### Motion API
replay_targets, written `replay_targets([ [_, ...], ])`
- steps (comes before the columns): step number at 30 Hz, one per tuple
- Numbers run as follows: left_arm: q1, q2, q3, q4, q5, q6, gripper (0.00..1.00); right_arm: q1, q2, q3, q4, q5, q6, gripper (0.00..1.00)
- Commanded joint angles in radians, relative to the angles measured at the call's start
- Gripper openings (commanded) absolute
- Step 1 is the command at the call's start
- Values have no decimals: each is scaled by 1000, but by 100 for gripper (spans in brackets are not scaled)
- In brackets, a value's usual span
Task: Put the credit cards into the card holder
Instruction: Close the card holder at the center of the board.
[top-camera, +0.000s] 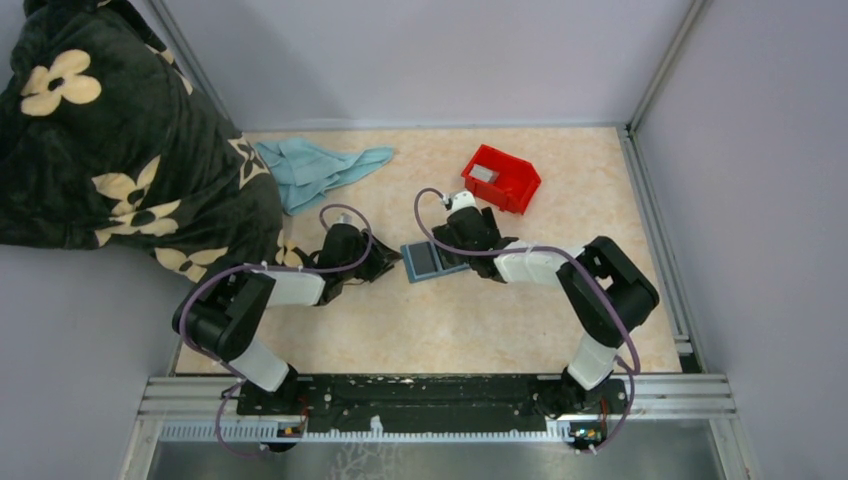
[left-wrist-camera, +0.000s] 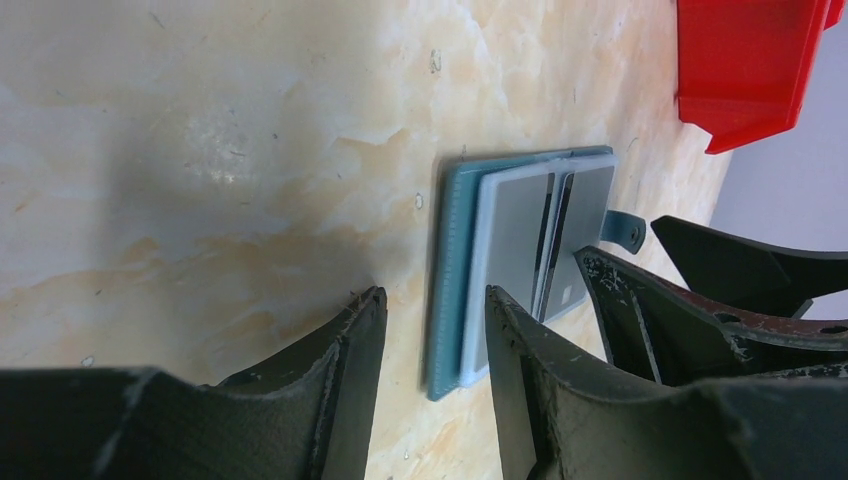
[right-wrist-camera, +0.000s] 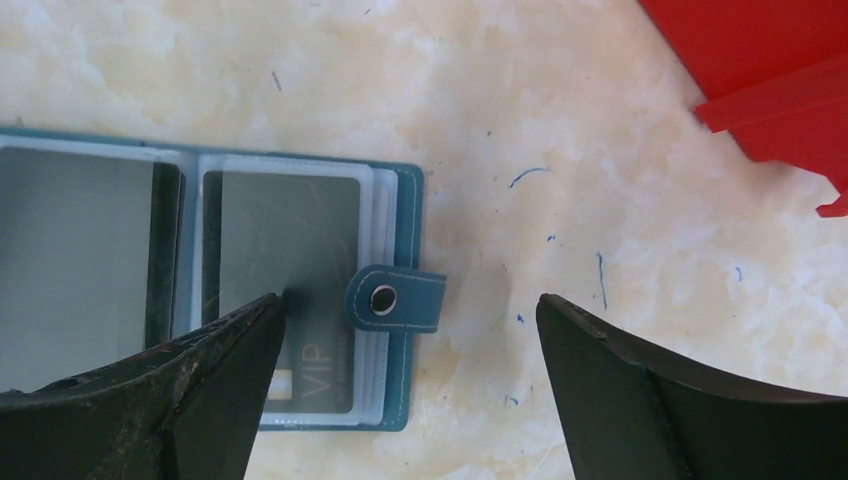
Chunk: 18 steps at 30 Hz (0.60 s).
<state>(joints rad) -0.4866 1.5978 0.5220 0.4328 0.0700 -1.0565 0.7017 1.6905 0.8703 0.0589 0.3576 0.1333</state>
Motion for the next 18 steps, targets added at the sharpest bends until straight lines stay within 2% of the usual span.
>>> replay_targets([
  [1,4,74,-34,-192,-57,56,50,11,30,42,83,77,-23,96],
  [8,5,89,-33,-185,-57,58,50,9,47,35,140,125,-22,86],
  [11,4,91,-35,-183,-59,61,50,1,51,33,144,138,-12,79],
  [18,4,91,-34,-184,-61,59,50,-8,38,27,127,119,6,33],
])
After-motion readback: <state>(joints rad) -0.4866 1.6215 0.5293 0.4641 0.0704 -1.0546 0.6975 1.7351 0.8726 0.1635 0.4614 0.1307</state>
